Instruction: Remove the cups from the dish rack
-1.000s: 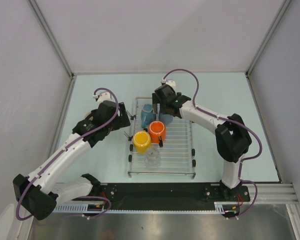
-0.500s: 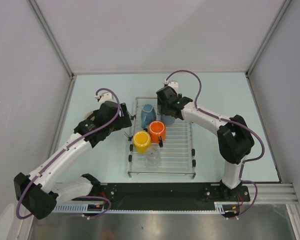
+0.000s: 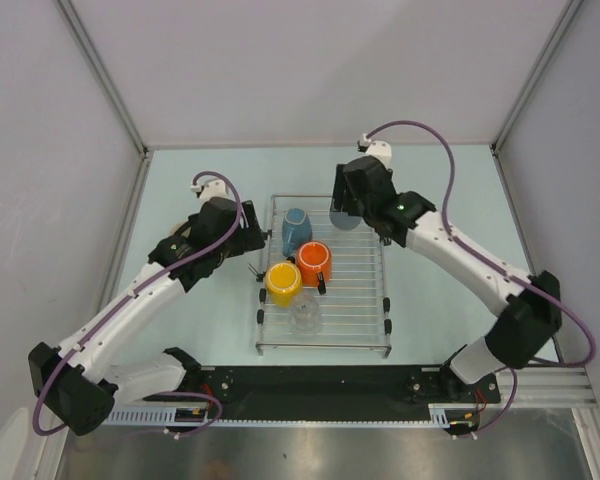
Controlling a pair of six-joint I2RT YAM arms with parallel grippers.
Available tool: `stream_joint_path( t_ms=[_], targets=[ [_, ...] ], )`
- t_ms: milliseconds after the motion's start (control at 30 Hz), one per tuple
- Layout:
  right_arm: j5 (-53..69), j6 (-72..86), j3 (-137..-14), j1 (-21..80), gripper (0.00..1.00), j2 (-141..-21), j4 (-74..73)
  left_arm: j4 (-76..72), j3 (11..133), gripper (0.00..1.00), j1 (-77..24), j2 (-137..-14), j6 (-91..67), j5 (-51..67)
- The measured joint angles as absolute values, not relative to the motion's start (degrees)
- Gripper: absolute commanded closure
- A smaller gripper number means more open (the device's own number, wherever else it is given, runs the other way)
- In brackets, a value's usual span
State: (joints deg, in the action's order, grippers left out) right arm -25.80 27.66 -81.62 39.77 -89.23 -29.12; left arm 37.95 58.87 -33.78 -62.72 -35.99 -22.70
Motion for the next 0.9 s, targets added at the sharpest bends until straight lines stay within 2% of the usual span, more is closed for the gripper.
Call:
stream_joint_path(
  t_ms=[133,333,533,900],
  targets=[
    [-21.8,29.0,-76.4,39.6,1.0,-79.0,-24.4,35.6,59.5,0.06,-33.8,-62.7,-35.9,-20.4],
    [-7.0,35.7,-58.3,36.2,1.0,-65.9,-9.3,22.9,51.7,0.06,-34.1,-56.8,-36.1,-8.6],
    [3.1,43.5,-46.9,34.4,1.0,-62.7,4.5,9.2,41.3,0.05,-34.3,-48.2,-38.3,0.6],
    [14.0,58.0,-35.9,32.6,1.0,-60.9,32.7,-13.3,31.7,0.06,-34.5,-43.7,-44.1,11.4]
  ],
)
